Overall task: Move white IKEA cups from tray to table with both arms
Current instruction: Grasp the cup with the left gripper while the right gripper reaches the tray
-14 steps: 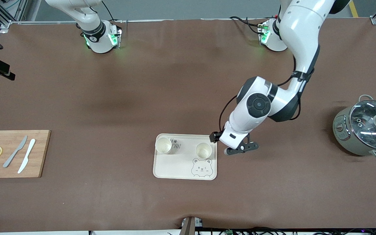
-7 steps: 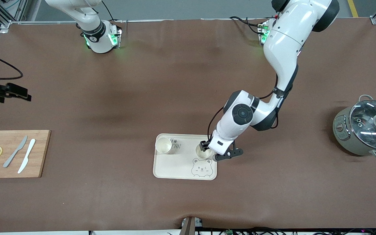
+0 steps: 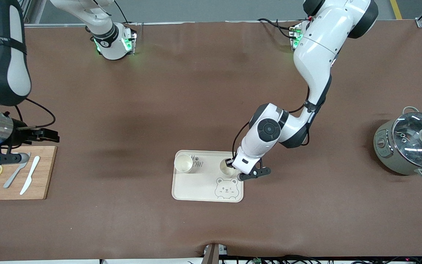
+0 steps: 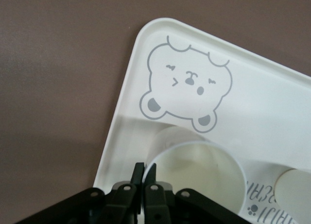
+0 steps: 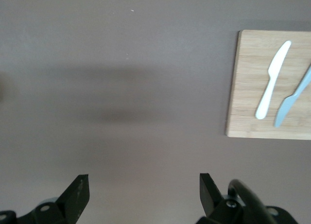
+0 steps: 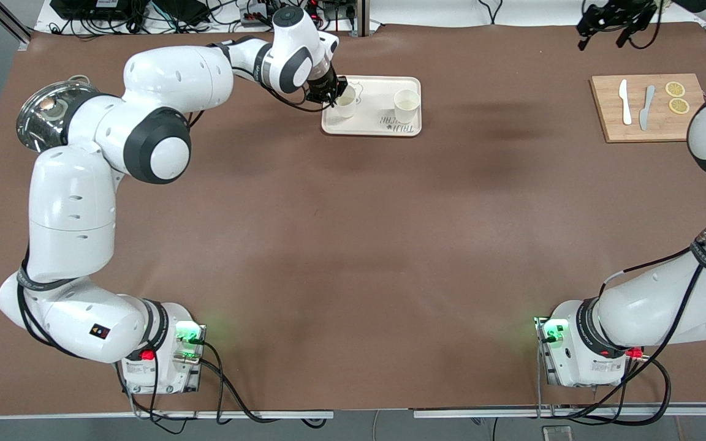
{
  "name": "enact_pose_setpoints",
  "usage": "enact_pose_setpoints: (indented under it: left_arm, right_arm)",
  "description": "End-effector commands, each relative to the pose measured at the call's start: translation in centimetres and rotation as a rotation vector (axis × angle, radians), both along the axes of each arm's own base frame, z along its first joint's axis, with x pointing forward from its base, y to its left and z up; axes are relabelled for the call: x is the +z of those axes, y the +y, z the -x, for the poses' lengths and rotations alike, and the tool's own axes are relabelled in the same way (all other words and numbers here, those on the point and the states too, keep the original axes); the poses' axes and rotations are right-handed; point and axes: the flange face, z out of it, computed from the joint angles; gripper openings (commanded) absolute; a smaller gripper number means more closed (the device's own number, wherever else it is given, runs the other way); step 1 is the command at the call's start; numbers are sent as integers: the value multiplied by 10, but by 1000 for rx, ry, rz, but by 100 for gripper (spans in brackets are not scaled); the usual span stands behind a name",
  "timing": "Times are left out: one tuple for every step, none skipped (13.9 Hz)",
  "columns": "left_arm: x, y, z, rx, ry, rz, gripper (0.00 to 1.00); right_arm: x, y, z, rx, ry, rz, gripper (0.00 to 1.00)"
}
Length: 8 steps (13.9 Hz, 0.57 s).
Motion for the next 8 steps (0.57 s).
enact_pose_setpoints:
  left_arm:
    - [13,6,-10,3,-51,-55,0]
    - [24,10,-13,2,-64,-61,0]
    - [35,16,-15,7,-53,-73,0]
    - [53,23,-18,9,-53,-85,0]
    - [70,35,-22,23,-46,-96,0]
    - [91,50,-26,37,-38,-108,0]
    - [113,70,-31,53,-27,-131,0]
    - [132,88,-32,38,-14,-161,0]
  right_arm:
    - [-9,27,-8,-125,15,-61,100]
    - [-11,42,-8,-157,20,-86,100]
    - [-19,70,-9,-180,30,-80,100]
    - [-23,91,-11,-232,21,-70,100]
    - [-28,104,-13,-300,18,-69,100]
    - [-34,126,-14,-332,13,-82,100]
    - [-37,148,-14,-346,-2,-87,100]
    - [-41,161,-16,-385,-15,-85,100]
